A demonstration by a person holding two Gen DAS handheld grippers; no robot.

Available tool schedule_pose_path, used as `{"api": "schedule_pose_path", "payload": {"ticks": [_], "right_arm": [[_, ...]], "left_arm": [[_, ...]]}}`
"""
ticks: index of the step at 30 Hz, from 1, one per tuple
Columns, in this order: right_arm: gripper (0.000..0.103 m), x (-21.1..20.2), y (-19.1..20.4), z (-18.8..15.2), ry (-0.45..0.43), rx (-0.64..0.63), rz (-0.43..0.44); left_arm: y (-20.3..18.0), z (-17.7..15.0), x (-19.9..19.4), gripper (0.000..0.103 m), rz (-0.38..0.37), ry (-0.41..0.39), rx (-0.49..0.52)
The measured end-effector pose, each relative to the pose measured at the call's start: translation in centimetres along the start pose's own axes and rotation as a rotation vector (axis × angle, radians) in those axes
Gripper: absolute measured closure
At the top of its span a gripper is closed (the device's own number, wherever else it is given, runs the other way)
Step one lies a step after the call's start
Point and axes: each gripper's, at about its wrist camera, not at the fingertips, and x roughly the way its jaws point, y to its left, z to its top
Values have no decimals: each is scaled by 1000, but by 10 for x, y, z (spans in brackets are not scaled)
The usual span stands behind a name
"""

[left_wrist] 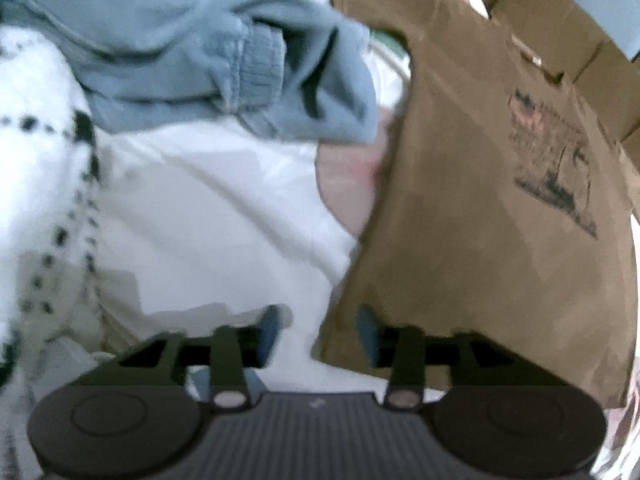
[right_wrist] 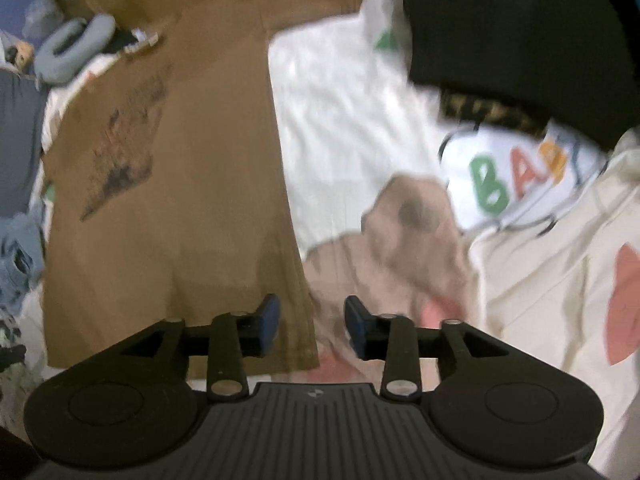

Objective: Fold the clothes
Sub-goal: 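Open both grippers and raise them above the T-shirt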

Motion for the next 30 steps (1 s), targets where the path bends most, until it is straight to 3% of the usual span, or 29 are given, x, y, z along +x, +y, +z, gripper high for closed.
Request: {"api": "schedule_pose_path", "payload": {"ticks": [2, 4, 7, 12, 23, 30], "right_arm": [[53, -15, 2, 5, -28, 4, 3], [42, -30, 4, 11, -54, 9, 6], [29, -51, 4, 16, -93, 23, 9], [15, -86, 4, 17, -144, 38, 25], [14, -146, 4, 19, -276, 72, 27], [14, -177, 8, 20, -335, 62, 30]], "left_arm": [[-2, 4, -12, 29, 2, -8, 0], [-4, 7, -23, 22, 4, -14, 0], [-8, 11, -37, 19, 6, -25, 8], [-13, 17, -58, 17, -13, -56, 5], [-28, 46, -112, 14, -34, -183, 51], [-27, 54, -144, 5, -68, -235, 45]]}}
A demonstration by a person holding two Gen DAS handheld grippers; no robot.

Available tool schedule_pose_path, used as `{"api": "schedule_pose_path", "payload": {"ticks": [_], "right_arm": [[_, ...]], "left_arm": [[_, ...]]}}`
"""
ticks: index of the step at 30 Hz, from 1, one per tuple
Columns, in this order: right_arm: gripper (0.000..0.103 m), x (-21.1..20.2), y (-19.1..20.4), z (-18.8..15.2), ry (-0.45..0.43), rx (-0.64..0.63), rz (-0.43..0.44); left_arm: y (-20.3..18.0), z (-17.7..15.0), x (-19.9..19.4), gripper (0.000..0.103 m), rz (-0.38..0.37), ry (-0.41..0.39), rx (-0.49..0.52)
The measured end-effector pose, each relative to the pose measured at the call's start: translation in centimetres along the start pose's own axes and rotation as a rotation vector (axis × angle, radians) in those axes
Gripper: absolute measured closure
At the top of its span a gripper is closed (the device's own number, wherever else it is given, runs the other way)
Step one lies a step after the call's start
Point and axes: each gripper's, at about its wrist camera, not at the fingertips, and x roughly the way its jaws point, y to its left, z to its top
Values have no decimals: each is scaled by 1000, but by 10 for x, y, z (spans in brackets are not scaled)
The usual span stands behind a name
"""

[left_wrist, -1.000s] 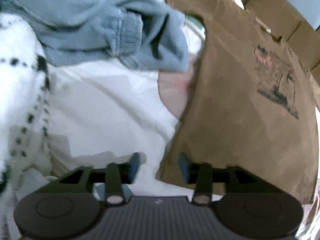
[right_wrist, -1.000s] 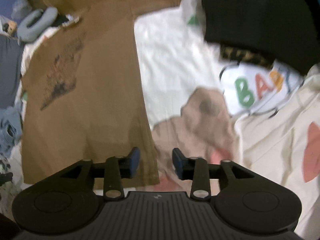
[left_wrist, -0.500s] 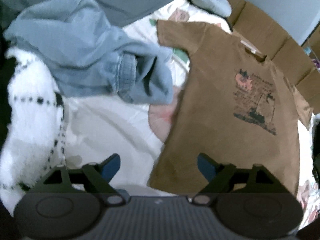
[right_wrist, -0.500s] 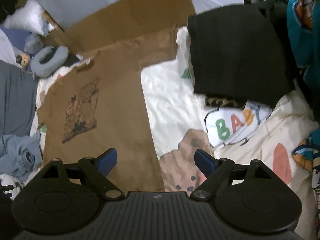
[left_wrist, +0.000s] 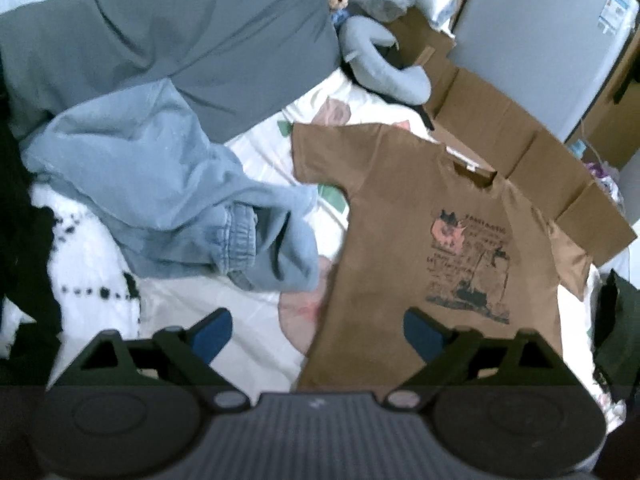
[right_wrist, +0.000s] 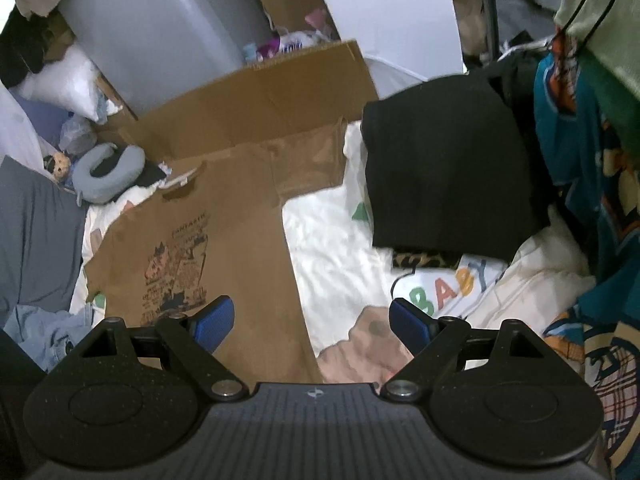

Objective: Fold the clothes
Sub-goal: 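Open both grippers and raise them above the T-shirt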

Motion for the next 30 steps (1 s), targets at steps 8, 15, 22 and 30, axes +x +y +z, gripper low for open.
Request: {"api": "schedule_pose_path", "payload": {"ticks": [8, 15, 22, 30], "right_arm": [[14, -26, 8, 22, -61, 1, 33], [14, -39, 16, 42, -123, -5, 55], [14, -33, 19, 55, -132, 11, 72], [14, -12, 26, 67, -123, 7, 61]], "left_arm": [[-9, 10, -30, 3, -23, -31, 45], [-27, 41, -47, 1, -53, -80, 66], [-58, 70, -41, 1, -83, -75, 132], [-93, 99, -20, 1, -120, -50, 187]]}}
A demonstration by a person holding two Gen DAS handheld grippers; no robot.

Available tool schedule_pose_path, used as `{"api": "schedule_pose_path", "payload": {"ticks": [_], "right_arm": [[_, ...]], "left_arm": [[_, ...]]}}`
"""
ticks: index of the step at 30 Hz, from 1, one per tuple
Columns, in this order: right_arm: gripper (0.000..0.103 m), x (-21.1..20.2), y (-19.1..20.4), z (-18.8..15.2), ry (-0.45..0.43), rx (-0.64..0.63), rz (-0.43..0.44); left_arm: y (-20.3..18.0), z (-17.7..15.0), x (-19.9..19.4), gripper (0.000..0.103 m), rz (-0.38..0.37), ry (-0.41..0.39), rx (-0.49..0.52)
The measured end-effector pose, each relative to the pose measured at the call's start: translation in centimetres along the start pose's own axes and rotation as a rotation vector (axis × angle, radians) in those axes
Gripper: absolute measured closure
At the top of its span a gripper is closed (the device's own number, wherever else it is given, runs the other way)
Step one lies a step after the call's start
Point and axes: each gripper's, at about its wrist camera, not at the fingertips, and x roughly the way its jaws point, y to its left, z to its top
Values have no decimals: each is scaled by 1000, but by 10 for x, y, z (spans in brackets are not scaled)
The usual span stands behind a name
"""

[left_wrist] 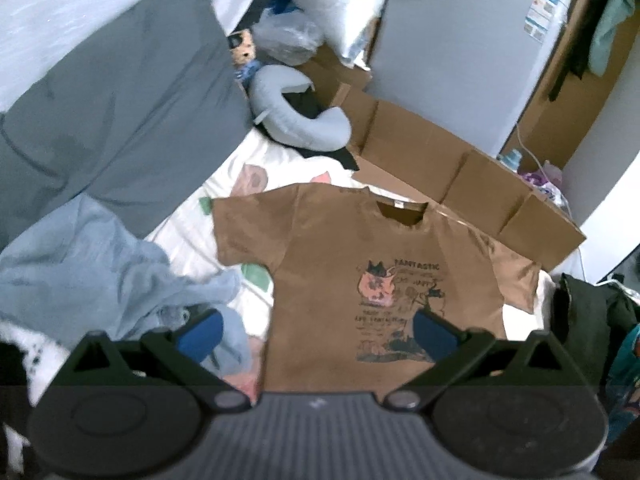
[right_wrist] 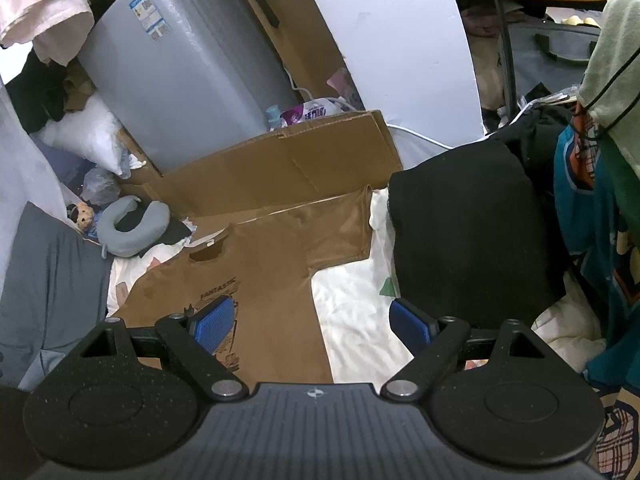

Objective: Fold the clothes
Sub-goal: 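Open both grippers and raise them above the T-shirt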

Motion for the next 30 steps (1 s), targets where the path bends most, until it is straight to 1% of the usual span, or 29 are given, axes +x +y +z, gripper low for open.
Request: {"api": "schedule_pose_path", "payload": {"ticks": [9, 18, 24, 30], "right_arm": [[14, 34, 1, 10, 23, 21, -3], [14, 75, 6, 21, 48, 24, 1], [14, 115, 7, 25, 58, 47, 0], [14, 160, 12, 26, 77, 43, -16]], "left_arm": [[-34, 33, 46, 1, -31, 34, 65], [-72, 53, 103, 1, -72, 66, 111], [-93, 61, 153, 1, -100, 88, 139], [-108, 68, 203, 1, -117, 82, 156]]}}
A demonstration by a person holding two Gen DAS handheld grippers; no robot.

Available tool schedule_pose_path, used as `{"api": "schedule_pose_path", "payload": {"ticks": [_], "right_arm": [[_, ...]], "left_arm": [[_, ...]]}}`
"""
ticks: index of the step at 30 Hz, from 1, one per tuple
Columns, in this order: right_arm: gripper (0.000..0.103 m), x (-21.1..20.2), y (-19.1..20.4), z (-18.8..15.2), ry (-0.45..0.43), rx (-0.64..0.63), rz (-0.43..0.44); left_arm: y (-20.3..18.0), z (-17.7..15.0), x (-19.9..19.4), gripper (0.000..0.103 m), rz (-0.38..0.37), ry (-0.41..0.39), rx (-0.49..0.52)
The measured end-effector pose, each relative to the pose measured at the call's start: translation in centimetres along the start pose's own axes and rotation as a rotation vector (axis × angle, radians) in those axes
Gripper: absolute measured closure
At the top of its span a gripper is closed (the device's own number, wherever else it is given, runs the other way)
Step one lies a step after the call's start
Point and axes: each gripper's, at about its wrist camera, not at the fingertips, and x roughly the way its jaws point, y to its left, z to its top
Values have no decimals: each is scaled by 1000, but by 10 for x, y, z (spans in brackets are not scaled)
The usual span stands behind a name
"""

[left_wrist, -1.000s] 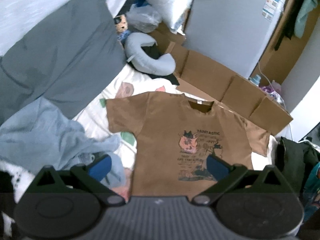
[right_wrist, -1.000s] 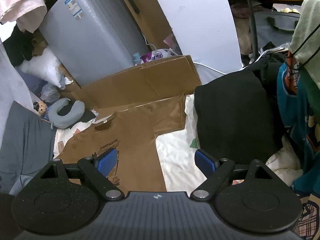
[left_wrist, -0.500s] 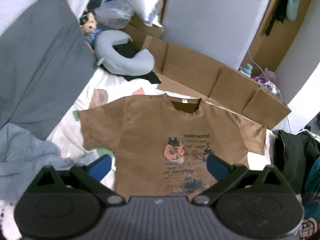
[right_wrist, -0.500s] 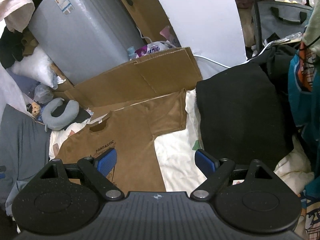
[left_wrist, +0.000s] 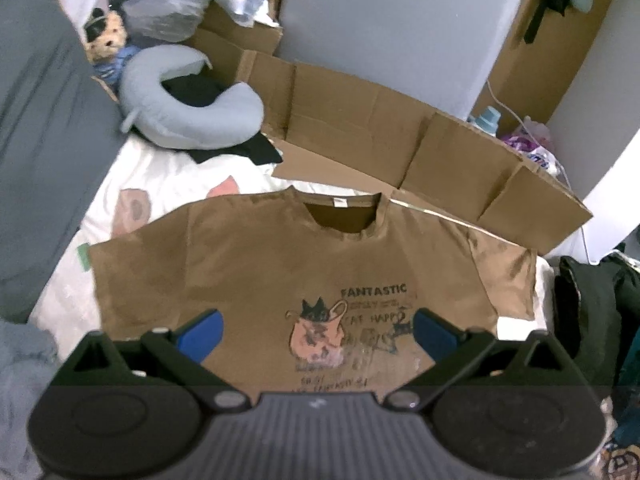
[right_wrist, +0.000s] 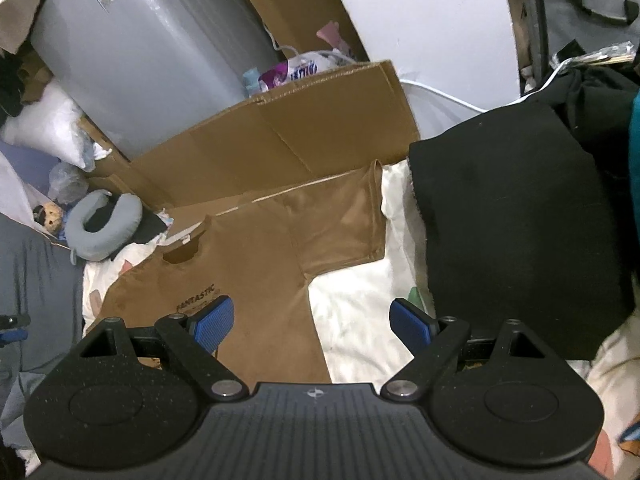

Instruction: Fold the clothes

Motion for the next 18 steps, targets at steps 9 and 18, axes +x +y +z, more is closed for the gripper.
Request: {"api": "schedule_pose_path", "payload": {"ticks": [9, 18], "right_arm": [[14, 67, 0, 1, 24, -40, -25], [14, 132, -11, -6, 56, -54, -35]], "left_arm": [[-5, 6, 65, 1, -4, -7, 24], [-15, -9, 132, 1, 20, 28, 1]]}}
